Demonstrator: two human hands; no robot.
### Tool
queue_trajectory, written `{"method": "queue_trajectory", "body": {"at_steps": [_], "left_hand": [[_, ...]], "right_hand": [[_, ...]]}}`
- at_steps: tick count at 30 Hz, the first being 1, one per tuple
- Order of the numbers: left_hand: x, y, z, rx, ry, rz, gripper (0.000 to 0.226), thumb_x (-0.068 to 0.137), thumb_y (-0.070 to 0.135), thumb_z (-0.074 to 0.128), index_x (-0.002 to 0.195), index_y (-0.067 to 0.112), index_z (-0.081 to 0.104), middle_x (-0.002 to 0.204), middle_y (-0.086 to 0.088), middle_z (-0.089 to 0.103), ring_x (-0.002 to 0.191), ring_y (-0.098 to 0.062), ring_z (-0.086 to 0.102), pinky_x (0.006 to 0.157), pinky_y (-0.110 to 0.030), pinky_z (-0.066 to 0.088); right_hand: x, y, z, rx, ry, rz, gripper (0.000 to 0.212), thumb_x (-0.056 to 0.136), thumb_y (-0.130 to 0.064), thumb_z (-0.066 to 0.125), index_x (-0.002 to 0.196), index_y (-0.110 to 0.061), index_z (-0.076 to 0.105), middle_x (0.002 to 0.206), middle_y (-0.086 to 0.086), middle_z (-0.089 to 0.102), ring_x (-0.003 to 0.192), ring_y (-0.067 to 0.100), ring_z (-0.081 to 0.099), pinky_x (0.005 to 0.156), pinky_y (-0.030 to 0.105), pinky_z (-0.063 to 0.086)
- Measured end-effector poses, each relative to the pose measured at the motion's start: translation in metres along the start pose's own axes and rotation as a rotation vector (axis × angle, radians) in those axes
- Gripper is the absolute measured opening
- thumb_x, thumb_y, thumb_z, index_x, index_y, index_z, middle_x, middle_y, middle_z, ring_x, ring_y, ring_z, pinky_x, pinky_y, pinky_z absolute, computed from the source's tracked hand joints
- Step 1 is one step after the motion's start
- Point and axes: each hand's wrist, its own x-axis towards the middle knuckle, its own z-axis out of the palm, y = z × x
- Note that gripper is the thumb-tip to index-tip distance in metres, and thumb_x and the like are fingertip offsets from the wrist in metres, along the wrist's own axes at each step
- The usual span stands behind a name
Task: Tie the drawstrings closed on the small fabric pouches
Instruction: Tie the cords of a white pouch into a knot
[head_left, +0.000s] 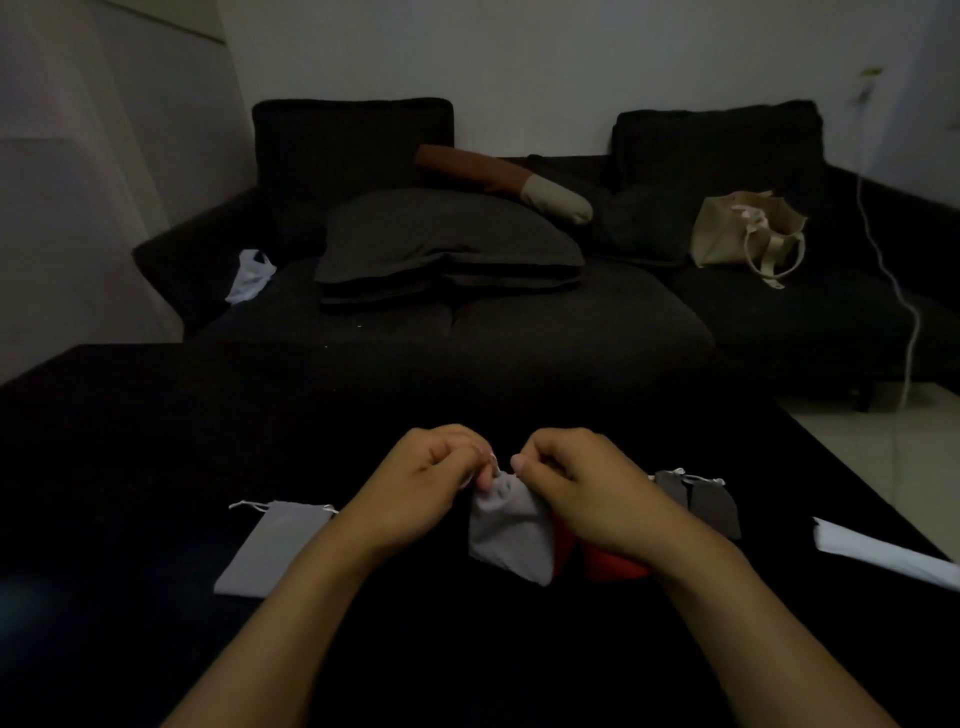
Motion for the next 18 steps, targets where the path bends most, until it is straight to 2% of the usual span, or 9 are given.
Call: {"method": "queue_trajectory", "body": {"at_steps": [3,6,9,14,16,18], "left_hand": [[0.001,-0.002,-0.001,0.031,0.006,-0.03,0.033,0.085,0.031,0.048,0.061,0.019,0.067,0.073,0.003,0.065,0.067,-0.004,0.057,0.069,-0.024,0.043],[0.002,-0.007,0.0,0.071,0.01,-0.014,0.035,0.09,0.041,0.058,0.059,0.026,0.068,0.069,0.009,0.062,0.064,-0.002,0.058,0.066,-0.027,0.045],[0.002,-0.012,0.002,0.27,-0.048,0.075,0.023,0.089,0.032,0.069,0.066,0.032,0.069,0.085,0.008,0.062,0.079,-0.009,0.064,0.076,-0.032,0.054],[0.0,-0.008,0.002,0.256,-0.048,0.129,0.009,0.085,0.021,0.073,0.077,0.023,0.072,0.098,0.011,0.06,0.093,-0.008,0.063,0.082,-0.022,0.053],[0.001,-0.006,0.005,0.164,-0.017,0.109,0.018,0.088,0.011,0.068,0.073,0.021,0.07,0.099,0.007,0.062,0.094,-0.008,0.063,0.085,-0.025,0.051],[0.002,-0.005,0.011,0.044,0.038,0.1,0.034,0.092,0.005,0.059,0.065,0.024,0.067,0.091,0.005,0.064,0.087,-0.007,0.063,0.081,-0.022,0.048]], "right_hand": [[0.0,0.002,0.0,-0.008,0.02,0.001,0.022,0.094,-0.032,0.06,0.078,-0.019,0.064,0.064,-0.003,0.062,0.059,0.003,0.054,0.055,0.022,0.039],[0.0,0.004,0.002,-0.061,0.036,-0.007,0.022,0.093,-0.033,0.061,0.074,-0.022,0.062,0.062,-0.007,0.058,0.058,0.0,0.052,0.054,0.018,0.036],[0.002,0.005,0.002,-0.06,0.036,0.024,0.023,0.093,-0.037,0.06,0.075,-0.022,0.062,0.067,-0.007,0.059,0.063,0.001,0.054,0.055,0.02,0.036],[0.002,0.005,-0.002,-0.013,0.053,0.068,0.024,0.094,-0.036,0.06,0.077,-0.019,0.063,0.067,-0.005,0.059,0.064,0.006,0.054,0.057,0.024,0.037],[0.002,0.003,-0.002,-0.012,0.053,0.075,0.023,0.094,-0.034,0.06,0.077,-0.019,0.063,0.063,-0.006,0.056,0.059,0.003,0.052,0.055,0.021,0.036],[0.003,0.001,0.0,-0.008,0.066,0.076,0.024,0.095,-0.032,0.06,0.076,-0.017,0.062,0.057,-0.007,0.053,0.053,0.001,0.05,0.05,0.015,0.034]]}}
